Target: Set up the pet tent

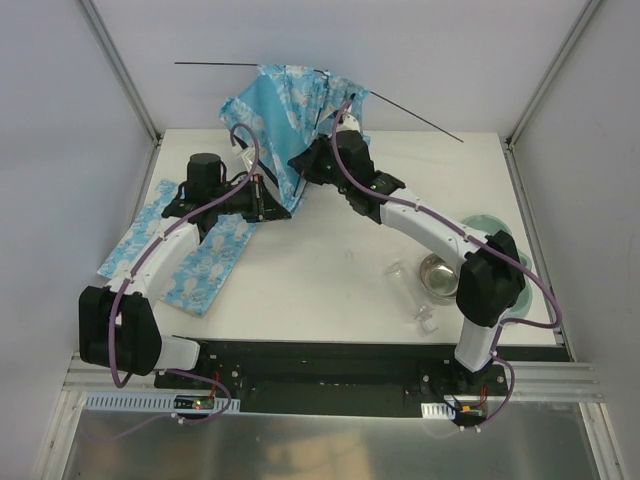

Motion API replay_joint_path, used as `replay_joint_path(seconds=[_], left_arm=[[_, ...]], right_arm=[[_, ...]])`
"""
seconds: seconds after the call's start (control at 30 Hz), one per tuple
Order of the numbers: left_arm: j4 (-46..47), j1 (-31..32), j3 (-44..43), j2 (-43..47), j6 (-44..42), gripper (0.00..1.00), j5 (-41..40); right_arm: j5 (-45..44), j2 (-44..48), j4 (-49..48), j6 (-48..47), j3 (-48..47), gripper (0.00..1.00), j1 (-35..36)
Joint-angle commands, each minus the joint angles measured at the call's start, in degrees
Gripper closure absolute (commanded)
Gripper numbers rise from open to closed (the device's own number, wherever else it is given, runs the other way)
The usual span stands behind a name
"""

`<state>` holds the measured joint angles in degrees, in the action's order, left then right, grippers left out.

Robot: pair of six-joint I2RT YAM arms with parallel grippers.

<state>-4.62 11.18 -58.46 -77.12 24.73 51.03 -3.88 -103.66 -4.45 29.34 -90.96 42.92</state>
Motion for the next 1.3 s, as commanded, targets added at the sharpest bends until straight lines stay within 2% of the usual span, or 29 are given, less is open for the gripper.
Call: replay_joint_path(seconds=[0.0,0.2,0.43,0.53,0.7,1.0,1.27], left_arm=[[-1.18,-0.28,-0.43,1.01,0.23,1.00,2.06],[-1.09,-0.28,-0.34,1.27,-0.03,1.00,3.73],[-1.18,-0.19,-0.34,2.32,-0.39,0.98,6.36],[-1.18,-0.19,-0.69,3.03,-0.56,0.91,6.54],[-1.18,-0.28,-1.48,4.35,-0.47,0.70,5.49],[-2.32,-2.56,-3.07,7.51,-0.91,0.57,2.59],[-8.20,-7.48,-7.63,11.11,-2.67,0.41,-9.79]], right_arm=[[-1.40,-0.41,-4.52,3.43,-4.49,1.00,-1.17],[-4.73,-0.84,-3.11,4.06,-4.84,1.00,-0.55],[-11.50,-1.55,-3.46,-3.94,-4.14,1.00,1.38],[-10.28,-1.37,-4.51,-4.73,-3.53,1.00,1.56],[-6.58,-1.20,-5.83,-7.36,-1.95,1.00,2.08],[-2.98,-0.67,-6.28,-10.35,0.96,1.00,2.52],[2.38,2.31,0.57,-20.54,4.03,1.00,2.26]])
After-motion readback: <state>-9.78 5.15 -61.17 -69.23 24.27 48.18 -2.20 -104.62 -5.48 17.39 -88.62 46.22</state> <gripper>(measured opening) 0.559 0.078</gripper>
